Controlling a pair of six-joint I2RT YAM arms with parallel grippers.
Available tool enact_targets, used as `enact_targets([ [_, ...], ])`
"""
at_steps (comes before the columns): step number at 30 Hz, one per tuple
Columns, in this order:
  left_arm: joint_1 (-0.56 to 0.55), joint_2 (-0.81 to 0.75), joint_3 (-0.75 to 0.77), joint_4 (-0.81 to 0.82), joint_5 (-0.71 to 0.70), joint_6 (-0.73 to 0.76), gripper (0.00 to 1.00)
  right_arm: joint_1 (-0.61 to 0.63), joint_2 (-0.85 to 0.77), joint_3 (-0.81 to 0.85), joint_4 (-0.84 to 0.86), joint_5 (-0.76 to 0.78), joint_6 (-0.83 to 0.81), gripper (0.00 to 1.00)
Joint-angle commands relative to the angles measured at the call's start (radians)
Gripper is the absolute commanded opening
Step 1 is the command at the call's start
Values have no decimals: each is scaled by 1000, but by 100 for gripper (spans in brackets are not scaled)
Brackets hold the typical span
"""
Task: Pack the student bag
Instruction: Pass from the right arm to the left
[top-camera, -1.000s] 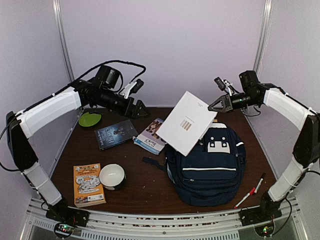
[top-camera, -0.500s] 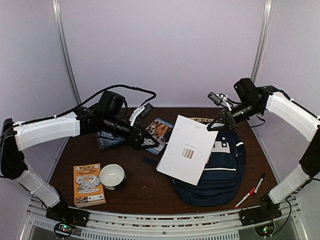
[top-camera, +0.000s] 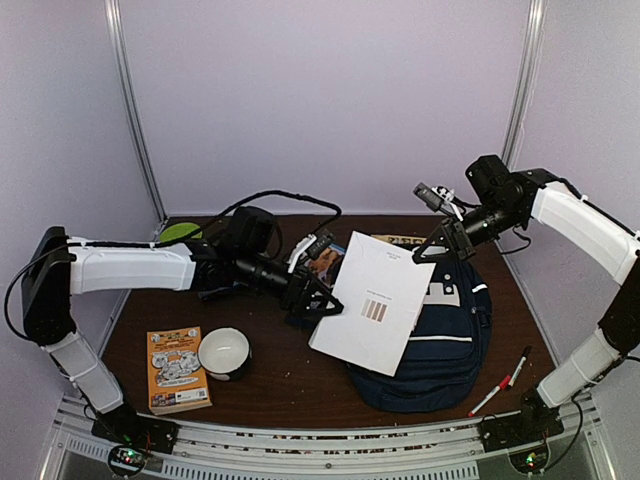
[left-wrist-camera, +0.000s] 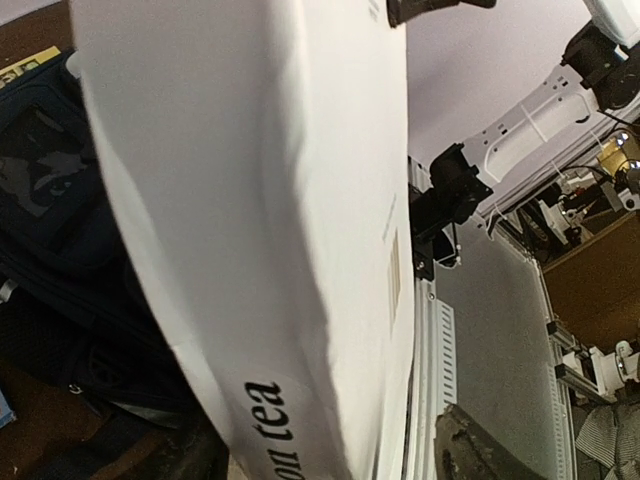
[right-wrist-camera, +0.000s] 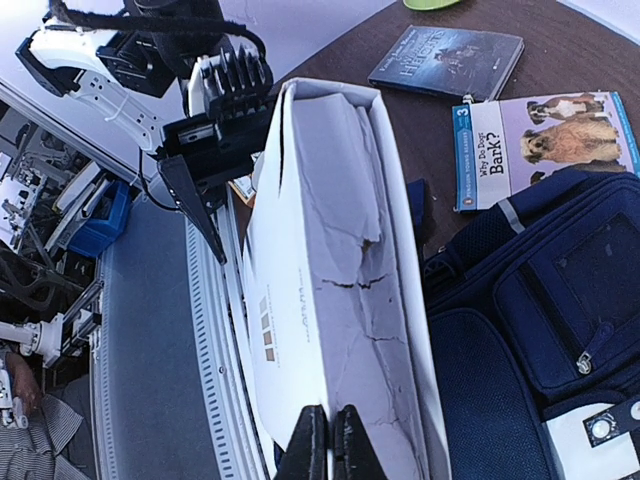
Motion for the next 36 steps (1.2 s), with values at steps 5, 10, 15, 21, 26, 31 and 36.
enact_targets([
  [5,-21,6,-88,227,106,-113,60,-8,-1,48,70,-33,57,0],
  [10,-22,12,-111,283,126,-155,49,-10,9,46,80,-24,62,0],
  [15,-22,24,-109,292,143,-171,40,-10,5,38,89,-23,69,0],
  [21,-22,19,-101,288,151,-180,31,-23,-6,27,92,-3,75,20],
  [26,-23,-18,-97,216,124,-152,27,-107,-60,5,82,22,65,50],
  [31,-22,-113,-116,84,69,-102,27,-152,-232,-128,44,140,-65,56],
  [36,-11,-200,-104,-229,-34,-35,27,29,-412,-375,104,446,-186,51],
])
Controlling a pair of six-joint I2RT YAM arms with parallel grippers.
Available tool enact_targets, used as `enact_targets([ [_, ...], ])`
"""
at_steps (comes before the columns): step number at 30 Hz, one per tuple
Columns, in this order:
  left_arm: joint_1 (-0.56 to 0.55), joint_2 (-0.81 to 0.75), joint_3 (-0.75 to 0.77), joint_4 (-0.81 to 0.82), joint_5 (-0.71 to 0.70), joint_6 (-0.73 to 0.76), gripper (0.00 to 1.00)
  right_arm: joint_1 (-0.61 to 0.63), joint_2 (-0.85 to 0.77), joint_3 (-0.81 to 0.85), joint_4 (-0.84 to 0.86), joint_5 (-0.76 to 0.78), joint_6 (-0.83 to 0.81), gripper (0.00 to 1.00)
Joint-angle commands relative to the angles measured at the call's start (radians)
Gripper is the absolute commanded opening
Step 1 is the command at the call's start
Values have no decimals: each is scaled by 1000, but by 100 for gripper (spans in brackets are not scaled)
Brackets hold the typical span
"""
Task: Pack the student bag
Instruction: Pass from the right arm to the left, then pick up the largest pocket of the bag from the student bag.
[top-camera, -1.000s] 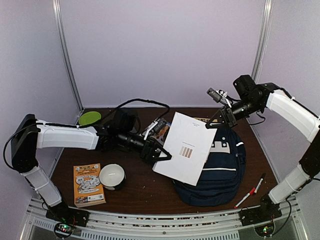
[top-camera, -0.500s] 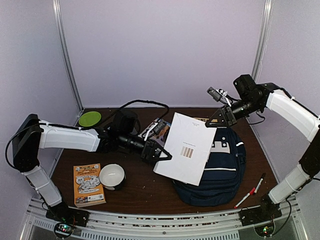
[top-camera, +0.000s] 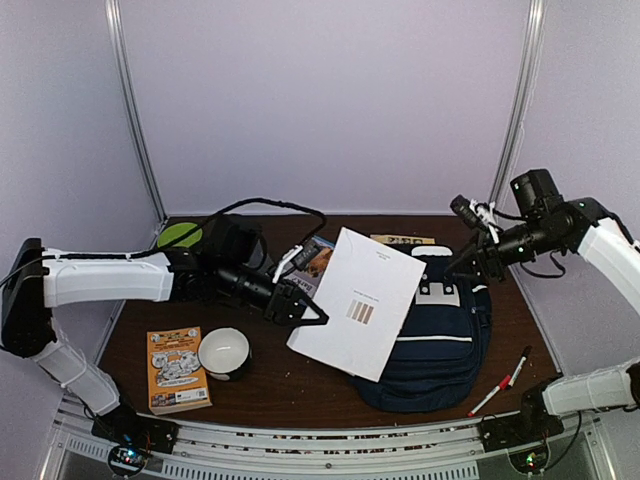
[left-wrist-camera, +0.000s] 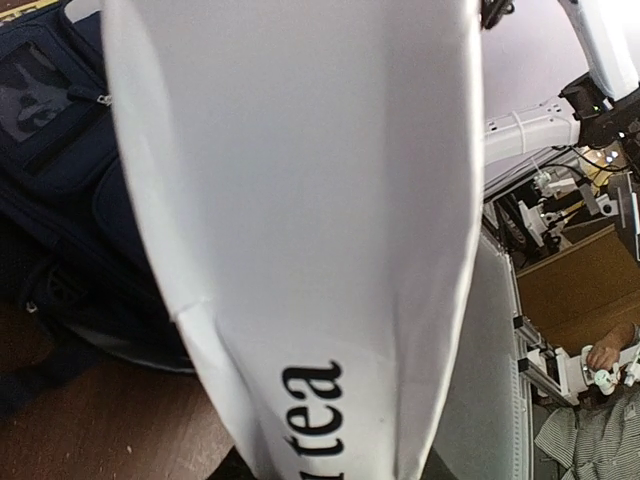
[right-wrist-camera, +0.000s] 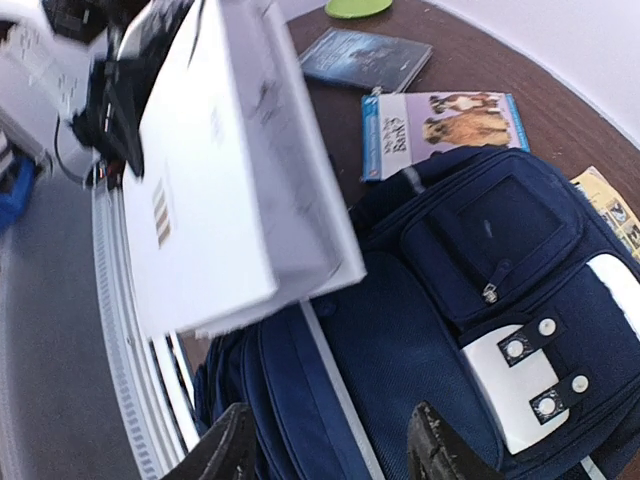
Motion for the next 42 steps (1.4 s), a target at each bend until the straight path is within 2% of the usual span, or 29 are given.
enact_targets([
  [1,8,-91,13,-262,-90,85,27,153,-122,-199,32,279,-146,49],
  [4,20,-135,6,-362,-103,102,27,279,-171,-310,39,333,-206,47],
  [6,30,-163,-2,-403,-98,102,27,400,-177,-351,33,400,-231,50],
  [8,39,-188,-15,-415,-68,100,25,530,-159,-372,28,510,-234,52],
  [10,50,-210,-30,-423,-56,92,24,602,-118,-378,30,572,-221,52],
  [17,61,-257,-67,-460,-17,84,25,650,-71,-407,139,687,-169,46],
  [22,70,-296,-99,-486,-31,92,25,706,-67,-400,95,628,-202,51],
  [28,87,-313,-102,-504,-47,87,25,781,-77,-426,69,560,-217,51],
  [34,93,-315,-86,-526,-45,82,26,807,-14,-468,197,719,-165,51],
  [38,101,-320,-76,-556,-45,89,26,807,16,-481,238,728,-161,51],
  [42,106,-315,-72,-572,-44,98,26,806,16,-483,257,781,-141,38],
])
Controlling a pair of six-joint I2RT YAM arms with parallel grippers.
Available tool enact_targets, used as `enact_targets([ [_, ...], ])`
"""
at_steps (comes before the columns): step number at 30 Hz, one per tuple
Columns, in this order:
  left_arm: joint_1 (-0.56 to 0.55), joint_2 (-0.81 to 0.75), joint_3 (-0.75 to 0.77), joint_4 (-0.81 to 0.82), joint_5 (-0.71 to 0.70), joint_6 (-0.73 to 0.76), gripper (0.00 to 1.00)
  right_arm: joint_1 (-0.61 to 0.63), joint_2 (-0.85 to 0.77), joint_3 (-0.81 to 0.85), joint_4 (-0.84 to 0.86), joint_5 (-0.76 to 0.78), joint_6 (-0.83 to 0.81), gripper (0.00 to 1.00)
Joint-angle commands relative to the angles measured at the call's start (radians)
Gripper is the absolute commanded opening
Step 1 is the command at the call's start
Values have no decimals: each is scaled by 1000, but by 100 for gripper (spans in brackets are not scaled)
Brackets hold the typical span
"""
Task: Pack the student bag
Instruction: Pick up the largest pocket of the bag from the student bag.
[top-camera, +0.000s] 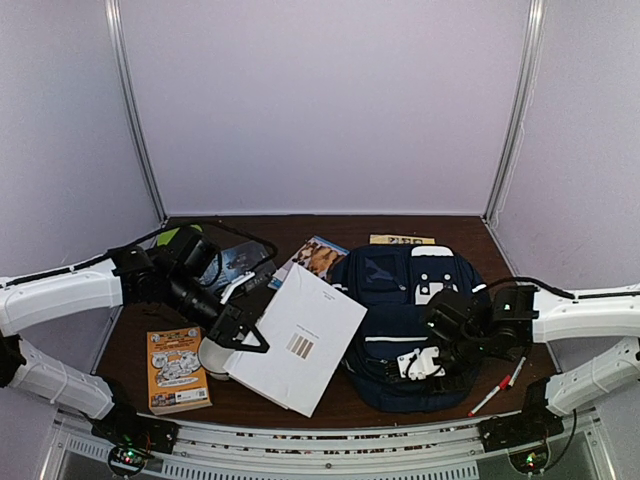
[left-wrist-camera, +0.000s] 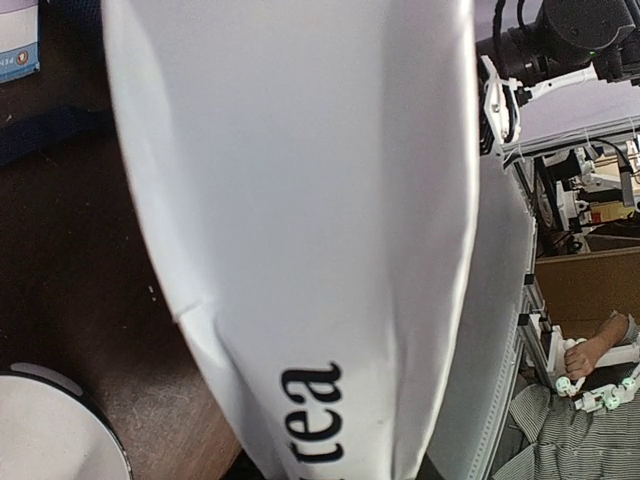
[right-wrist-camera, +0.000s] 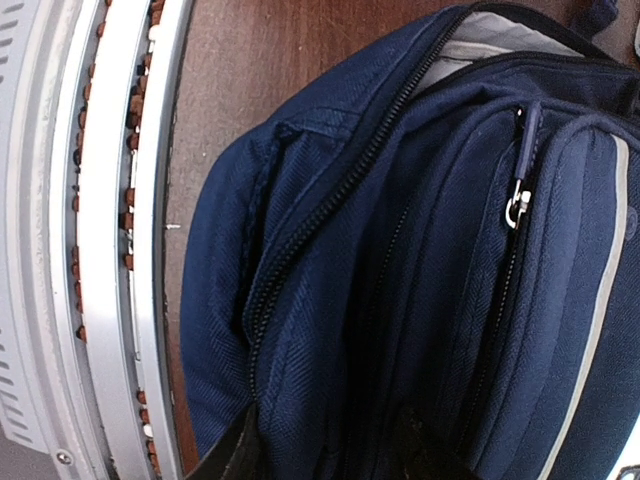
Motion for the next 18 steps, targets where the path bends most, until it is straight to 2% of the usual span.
enact_targets([
  [1,12,-21,33,-7,16,25,26,5,-8,-7,57,92,33,36],
  [3,14,-17,37,-7,21,28,26,2,-17,-4,51,99,36,28],
  [8,13,-21,21,17,61,21,27,-71,-42,71,-1,61,30,0],
  [14,13,-68,15,11,153,20,27,-342,-24,294,-5,-36,66,0],
  [18,8,-99,10,64,232,-22,27,-450,70,436,34,-52,117,0],
])
